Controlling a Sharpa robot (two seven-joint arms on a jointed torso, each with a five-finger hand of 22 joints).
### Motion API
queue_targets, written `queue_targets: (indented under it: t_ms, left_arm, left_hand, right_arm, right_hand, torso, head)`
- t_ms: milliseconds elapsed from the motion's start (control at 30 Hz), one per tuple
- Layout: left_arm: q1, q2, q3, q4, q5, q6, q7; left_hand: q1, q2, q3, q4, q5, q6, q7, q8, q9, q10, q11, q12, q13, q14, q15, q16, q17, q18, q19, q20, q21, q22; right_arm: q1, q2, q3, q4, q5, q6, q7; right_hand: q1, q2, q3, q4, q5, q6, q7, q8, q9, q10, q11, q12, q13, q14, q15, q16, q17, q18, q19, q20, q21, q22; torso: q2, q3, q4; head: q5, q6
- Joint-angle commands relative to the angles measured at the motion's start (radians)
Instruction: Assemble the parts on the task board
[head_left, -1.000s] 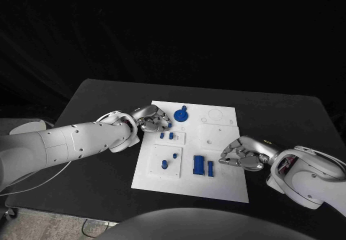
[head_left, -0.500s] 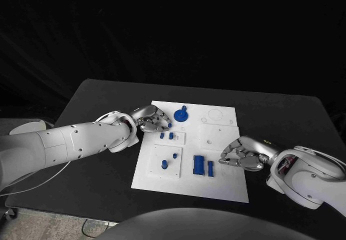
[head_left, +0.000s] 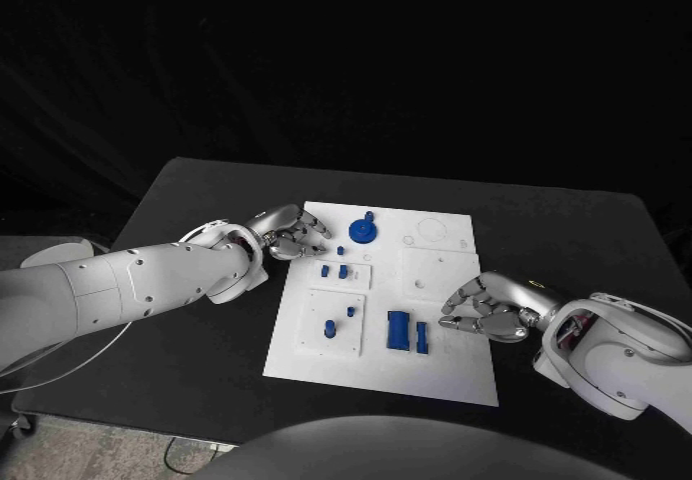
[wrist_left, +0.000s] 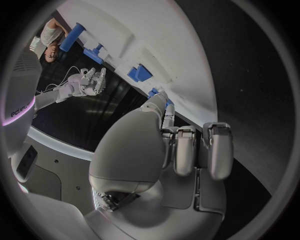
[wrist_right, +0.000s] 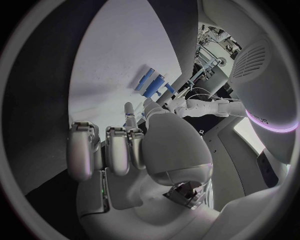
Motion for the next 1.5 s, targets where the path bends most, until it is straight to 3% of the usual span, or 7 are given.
queue_targets:
  t_ms: [33, 333, 500, 600, 833, 967, 1500]
  left_arm:
    - [0.001, -0.003, 0.001, 0.005, 0.003, -0.030, 0.006]
    - [0.021, -0.045, 0.009, 0.054, 0.061, -0.073, 0.032]
    - [0.060, -0.102, 0.012, 0.146, 0.121, -0.107, 0.068]
    - [0.076, -0.135, 0.012, 0.200, 0.185, -0.121, 0.115]
    - [0.086, -0.181, 0.001, 0.290, 0.318, -0.113, 0.200]
    - [0.087, -0.190, -0.002, 0.316, 0.338, -0.097, 0.204]
    - [0.085, -0.175, -0.005, 0.295, 0.349, -0.044, 0.166]
  left_hand:
    - [-0.001, -0.010, -0.005, -0.001, -0.003, -0.005, 0.000, -0.006, -0.001, 0.103, 0.006, 0.002, 0.263, 0.105, 0.004, 0.002, 0.263, -0.014, 0.099, 0.008, 0.001, 0.262]
    - [-0.004, -0.010, -0.009, 0.014, 0.004, -0.014, 0.006, -0.012, -0.001, 0.103, 0.012, 0.002, 0.263, 0.105, 0.008, 0.002, 0.263, -0.010, 0.074, 0.014, -0.012, 0.251]
    - [-0.013, -0.013, -0.023, 0.048, 0.008, -0.031, 0.004, -0.021, 0.001, 0.090, 0.011, -0.008, 0.252, 0.105, 0.010, 0.002, 0.263, 0.003, 0.014, 0.022, -0.047, 0.223]
    - [-0.023, -0.006, -0.037, 0.085, 0.044, -0.029, 0.004, -0.020, 0.007, -0.025, 0.011, -0.111, 0.146, 0.105, 0.008, 0.002, 0.263, 0.012, -0.029, 0.031, -0.074, 0.205]
    - [-0.049, 0.024, -0.053, 0.094, 0.135, -0.023, 0.016, -0.019, 0.015, -0.108, 0.017, -0.215, 0.050, 0.105, 0.013, 0.002, 0.263, 0.020, -0.052, 0.039, -0.094, 0.196]
    - [-0.045, 0.027, -0.055, 0.093, 0.144, -0.025, 0.018, -0.022, 0.015, -0.128, 0.019, -0.242, 0.026, 0.093, 0.014, -0.004, 0.254, 0.024, -0.068, 0.042, -0.106, 0.189]
    - [-0.034, 0.034, -0.058, 0.093, 0.151, -0.024, 0.020, -0.024, 0.018, -0.179, 0.021, -0.313, -0.035, 0.046, 0.016, -0.034, 0.215, 0.029, -0.088, 0.048, -0.123, 0.181]
  right_arm:
    - [0.001, -0.002, 0.000, 0.003, -0.011, -0.011, -0.005]
    - [0.026, -0.013, 0.000, 0.036, -0.051, -0.026, -0.024]
    - [0.040, -0.010, 0.000, 0.077, -0.145, -0.047, -0.066]
    - [0.040, 0.008, 0.000, 0.088, -0.212, -0.051, -0.102]
    - [0.009, 0.058, 0.000, 0.091, -0.315, -0.049, -0.178]
    - [-0.010, 0.078, 0.000, 0.082, -0.331, -0.030, -0.206]
    - [-0.042, 0.135, 0.000, 0.047, -0.327, -0.009, -0.238]
  right_hand:
    - [0.008, 0.000, -0.001, -0.005, 0.006, -0.006, 0.001, -0.003, 0.000, 0.105, 0.003, 0.004, 0.263, 0.072, 0.009, -0.003, 0.084, -0.005, 0.036, 0.005, -0.006, 0.210]
    - [0.015, -0.008, -0.005, -0.013, 0.007, -0.002, 0.000, -0.001, 0.004, 0.105, 0.003, 0.004, 0.263, 0.072, 0.009, -0.003, 0.084, -0.005, 0.036, 0.006, -0.006, 0.210]
    - [0.009, -0.026, -0.029, -0.021, -0.026, 0.009, -0.018, 0.061, 0.056, 0.105, -0.013, 0.004, 0.263, 0.072, -0.002, -0.004, 0.081, -0.005, 0.035, -0.002, -0.008, 0.210]
    - [-0.013, -0.044, -0.046, -0.008, -0.060, -0.016, -0.024, 0.112, 0.105, 0.105, -0.022, 0.004, 0.263, 0.069, -0.003, -0.010, 0.070, -0.003, 0.031, -0.005, -0.017, 0.207]
    - [-0.075, -0.116, -0.019, 0.039, -0.100, -0.268, -0.056, 0.608, 0.604, 0.105, -0.061, 0.004, 0.263, 0.070, -0.030, -0.011, 0.070, 0.000, 0.027, -0.023, -0.035, 0.202]
    - [-0.097, -0.122, -0.021, 0.044, -0.103, -0.305, -0.072, 0.724, 0.740, 0.105, -0.068, 0.004, 0.263, 0.069, -0.031, -0.012, 0.067, 0.002, 0.024, -0.031, -0.044, 0.200]
    - [-0.064, -0.097, -0.001, 0.037, -0.095, -0.329, -0.082, 0.781, 0.840, 0.105, -0.073, 0.004, 0.263, 0.071, -0.036, -0.007, 0.077, 0.002, 0.026, -0.036, -0.042, 0.200]
  torso:
    - [0.000, -0.0005, 0.0006]
    - [0.000, -0.0007, 0.0005]
    - [0.000, -0.0006, 0.0003]
    - [-0.001, 0.0002, 0.0004]
    - [-0.001, -0.0006, 0.0013]
    - [-0.001, -0.0005, 0.0012]
    - [0.001, 0.0002, -0.0001]
  head:
    - [0.001, 0.000]
    - [-0.005, 0.000]
    - [-0.008, 0.000]
    - [-0.008, 0.000]
    - [-0.015, 0.000]
    - [-0.009, 0.000]
    - [-0.023, 0.000]
